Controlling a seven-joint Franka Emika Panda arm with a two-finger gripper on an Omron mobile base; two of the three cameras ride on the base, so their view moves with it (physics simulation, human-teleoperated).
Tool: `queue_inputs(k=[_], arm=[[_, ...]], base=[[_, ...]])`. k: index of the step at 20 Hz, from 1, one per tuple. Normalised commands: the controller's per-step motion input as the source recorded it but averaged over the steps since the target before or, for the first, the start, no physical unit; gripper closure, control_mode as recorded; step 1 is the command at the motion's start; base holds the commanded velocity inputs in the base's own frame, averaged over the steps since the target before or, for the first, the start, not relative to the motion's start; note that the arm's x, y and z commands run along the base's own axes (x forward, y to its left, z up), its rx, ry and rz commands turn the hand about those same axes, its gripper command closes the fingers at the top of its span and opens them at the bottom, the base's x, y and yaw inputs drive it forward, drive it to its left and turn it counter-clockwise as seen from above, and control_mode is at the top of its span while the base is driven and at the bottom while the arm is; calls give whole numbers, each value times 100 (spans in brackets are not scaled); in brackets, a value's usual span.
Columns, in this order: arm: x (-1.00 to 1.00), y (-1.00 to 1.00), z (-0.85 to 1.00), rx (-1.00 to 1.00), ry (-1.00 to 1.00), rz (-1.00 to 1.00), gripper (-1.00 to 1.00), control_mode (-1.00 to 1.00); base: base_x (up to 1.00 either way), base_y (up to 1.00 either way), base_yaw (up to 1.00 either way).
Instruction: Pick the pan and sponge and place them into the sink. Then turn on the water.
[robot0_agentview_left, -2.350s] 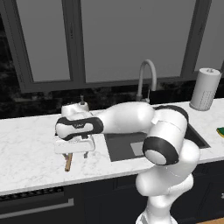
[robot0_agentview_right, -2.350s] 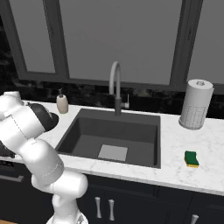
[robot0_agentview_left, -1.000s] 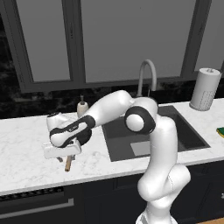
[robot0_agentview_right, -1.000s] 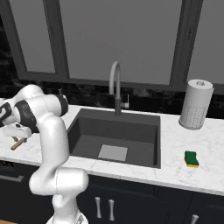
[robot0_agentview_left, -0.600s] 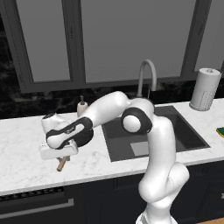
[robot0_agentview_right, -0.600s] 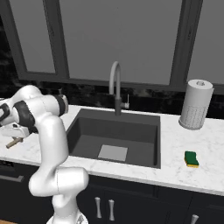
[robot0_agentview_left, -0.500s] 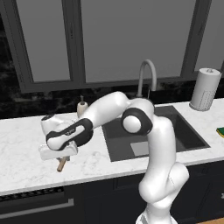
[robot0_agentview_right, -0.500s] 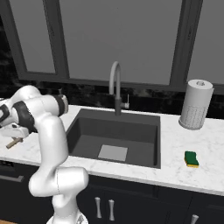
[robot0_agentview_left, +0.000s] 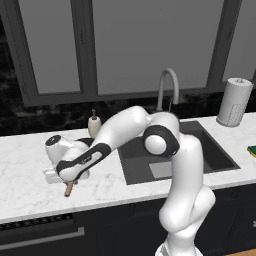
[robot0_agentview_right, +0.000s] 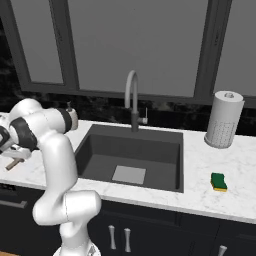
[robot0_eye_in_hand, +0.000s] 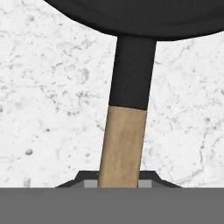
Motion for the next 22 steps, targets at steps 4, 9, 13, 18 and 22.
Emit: queue_inputs(k=[4, 9, 13, 18, 22], arm=[[0, -13, 80, 3, -2, -3, 100, -100], [-6, -36, 100, 5, -2, -5, 100, -100], [-45, -93, 79, 12, -22, -19, 100, -100], [-45, -100, 53, 12, -35, -21, 100, -100], [-39, -98, 67, 11, -36, -21, 100, -100]], base=[[0, 0, 0], [0, 0, 0], [0, 0, 0], [0, 0, 0], [0, 0, 0]])
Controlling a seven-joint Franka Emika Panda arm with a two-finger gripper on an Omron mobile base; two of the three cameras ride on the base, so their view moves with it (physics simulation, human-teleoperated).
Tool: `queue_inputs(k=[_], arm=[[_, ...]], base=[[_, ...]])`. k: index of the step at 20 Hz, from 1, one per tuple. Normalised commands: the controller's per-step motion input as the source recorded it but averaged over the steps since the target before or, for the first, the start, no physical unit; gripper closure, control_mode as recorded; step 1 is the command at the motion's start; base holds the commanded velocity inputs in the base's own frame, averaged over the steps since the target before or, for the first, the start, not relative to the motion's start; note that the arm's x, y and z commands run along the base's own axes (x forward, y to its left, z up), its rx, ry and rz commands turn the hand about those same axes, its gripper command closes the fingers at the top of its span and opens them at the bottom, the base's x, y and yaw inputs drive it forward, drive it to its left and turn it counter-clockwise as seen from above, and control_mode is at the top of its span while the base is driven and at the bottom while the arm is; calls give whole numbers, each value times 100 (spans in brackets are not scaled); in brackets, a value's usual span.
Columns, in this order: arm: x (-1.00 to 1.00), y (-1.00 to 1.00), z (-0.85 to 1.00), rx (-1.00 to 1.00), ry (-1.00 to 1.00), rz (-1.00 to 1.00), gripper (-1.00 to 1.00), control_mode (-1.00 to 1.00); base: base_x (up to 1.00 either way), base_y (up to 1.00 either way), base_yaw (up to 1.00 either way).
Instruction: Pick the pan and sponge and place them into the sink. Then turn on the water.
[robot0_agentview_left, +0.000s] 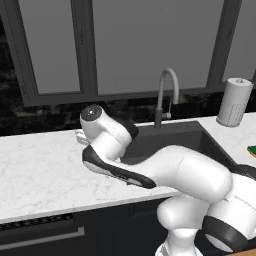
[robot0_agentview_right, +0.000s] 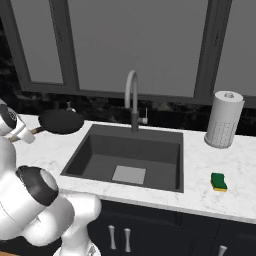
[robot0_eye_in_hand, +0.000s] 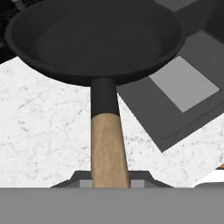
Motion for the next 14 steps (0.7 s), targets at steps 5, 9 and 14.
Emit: queue_inputs(k=[5, 9, 14], arm=[[-17, -94, 67, 6, -12, -19, 100, -100], [0, -66, 31, 1, 2, -5, 100, -100], [15, -18, 2, 1, 13, 0, 100, -100]], base=[[0, 0, 0], [0, 0, 0], [0, 0, 0]])
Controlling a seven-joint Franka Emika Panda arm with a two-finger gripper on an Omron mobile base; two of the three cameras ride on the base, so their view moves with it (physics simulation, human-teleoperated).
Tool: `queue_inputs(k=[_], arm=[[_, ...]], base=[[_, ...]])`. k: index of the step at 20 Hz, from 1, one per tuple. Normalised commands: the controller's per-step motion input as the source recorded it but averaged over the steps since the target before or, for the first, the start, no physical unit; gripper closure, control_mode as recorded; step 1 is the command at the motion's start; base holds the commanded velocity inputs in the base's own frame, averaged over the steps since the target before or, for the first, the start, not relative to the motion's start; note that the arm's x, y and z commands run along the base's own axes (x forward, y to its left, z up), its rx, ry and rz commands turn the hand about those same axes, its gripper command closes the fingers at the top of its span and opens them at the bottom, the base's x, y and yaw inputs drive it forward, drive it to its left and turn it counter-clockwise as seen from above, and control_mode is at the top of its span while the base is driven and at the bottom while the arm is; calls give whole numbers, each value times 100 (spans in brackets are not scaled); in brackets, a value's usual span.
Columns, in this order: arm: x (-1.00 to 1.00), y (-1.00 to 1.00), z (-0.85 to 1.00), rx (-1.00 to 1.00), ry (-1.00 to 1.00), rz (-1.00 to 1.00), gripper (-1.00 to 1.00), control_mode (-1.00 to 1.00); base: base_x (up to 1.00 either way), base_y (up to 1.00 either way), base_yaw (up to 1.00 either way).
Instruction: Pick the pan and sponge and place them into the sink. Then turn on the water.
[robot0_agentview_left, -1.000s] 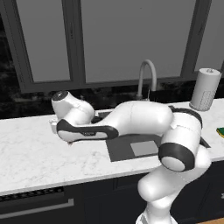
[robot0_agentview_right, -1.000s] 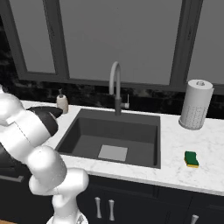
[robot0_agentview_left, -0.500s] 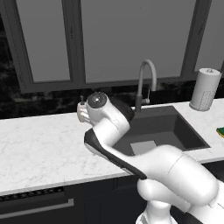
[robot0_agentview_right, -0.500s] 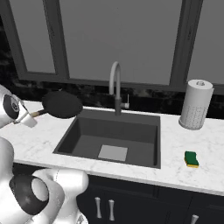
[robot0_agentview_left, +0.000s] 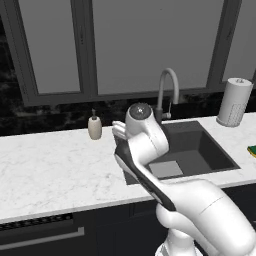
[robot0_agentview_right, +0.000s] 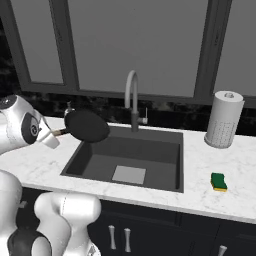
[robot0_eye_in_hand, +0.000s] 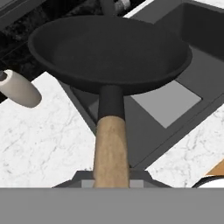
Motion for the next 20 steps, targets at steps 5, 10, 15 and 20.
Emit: queue_inputs(k=[5, 10, 15, 20], arm=[[34, -27, -11, -7, 27, -9, 100, -100], [46, -46, -19, -22, 28, -16, 100, -100], [43, -54, -38, -13, 27, -17, 100, -100], [36, -51, -52, 0, 5, -19, 100, -100]], base=[[0, 0, 0], [0, 0, 0], [0, 0, 0], [0, 0, 0]])
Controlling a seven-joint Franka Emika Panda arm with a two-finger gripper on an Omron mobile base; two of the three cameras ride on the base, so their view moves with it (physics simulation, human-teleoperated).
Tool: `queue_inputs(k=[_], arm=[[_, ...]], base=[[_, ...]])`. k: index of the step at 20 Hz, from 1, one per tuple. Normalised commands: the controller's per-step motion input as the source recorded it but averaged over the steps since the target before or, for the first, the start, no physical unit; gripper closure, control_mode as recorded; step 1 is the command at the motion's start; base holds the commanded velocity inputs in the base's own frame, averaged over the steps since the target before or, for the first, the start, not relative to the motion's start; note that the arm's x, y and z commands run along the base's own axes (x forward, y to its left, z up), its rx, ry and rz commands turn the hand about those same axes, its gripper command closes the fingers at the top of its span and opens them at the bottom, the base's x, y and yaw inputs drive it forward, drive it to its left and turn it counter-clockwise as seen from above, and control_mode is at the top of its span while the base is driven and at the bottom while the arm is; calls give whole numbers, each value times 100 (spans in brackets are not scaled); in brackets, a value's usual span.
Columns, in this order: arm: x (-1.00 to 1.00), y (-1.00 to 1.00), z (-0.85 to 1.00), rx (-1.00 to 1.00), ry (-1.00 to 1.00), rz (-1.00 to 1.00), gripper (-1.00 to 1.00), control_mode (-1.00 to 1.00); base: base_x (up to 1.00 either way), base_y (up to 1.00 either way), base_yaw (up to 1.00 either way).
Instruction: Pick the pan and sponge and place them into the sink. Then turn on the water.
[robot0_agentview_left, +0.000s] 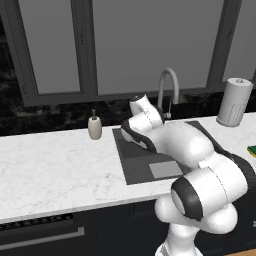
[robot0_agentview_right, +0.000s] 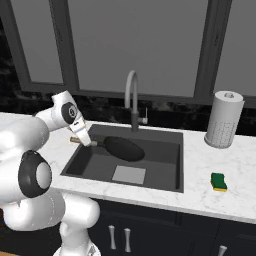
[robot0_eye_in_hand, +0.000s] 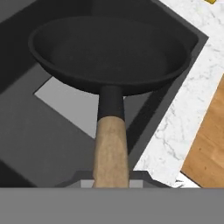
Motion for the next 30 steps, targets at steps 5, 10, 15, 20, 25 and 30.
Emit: queue_inputs(k=[5, 10, 15, 20, 25, 30], arm=[[42, -44, -50, 0, 0, -19, 100, -100], [41, -48, -55, -2, 0, -16, 100, -100], [49, -33, -49, -3, 0, -6, 100, -100], [57, -9, -46, -4, 0, 0, 100, -100], [32, -18, -54, 0, 0, 0, 100, -100], [26, -8, -51, 0, 0, 0, 100, -100]], base=[[0, 0, 0], [0, 0, 0], [0, 0, 0], [0, 0, 0], [0, 0, 0], [0, 0, 0]])
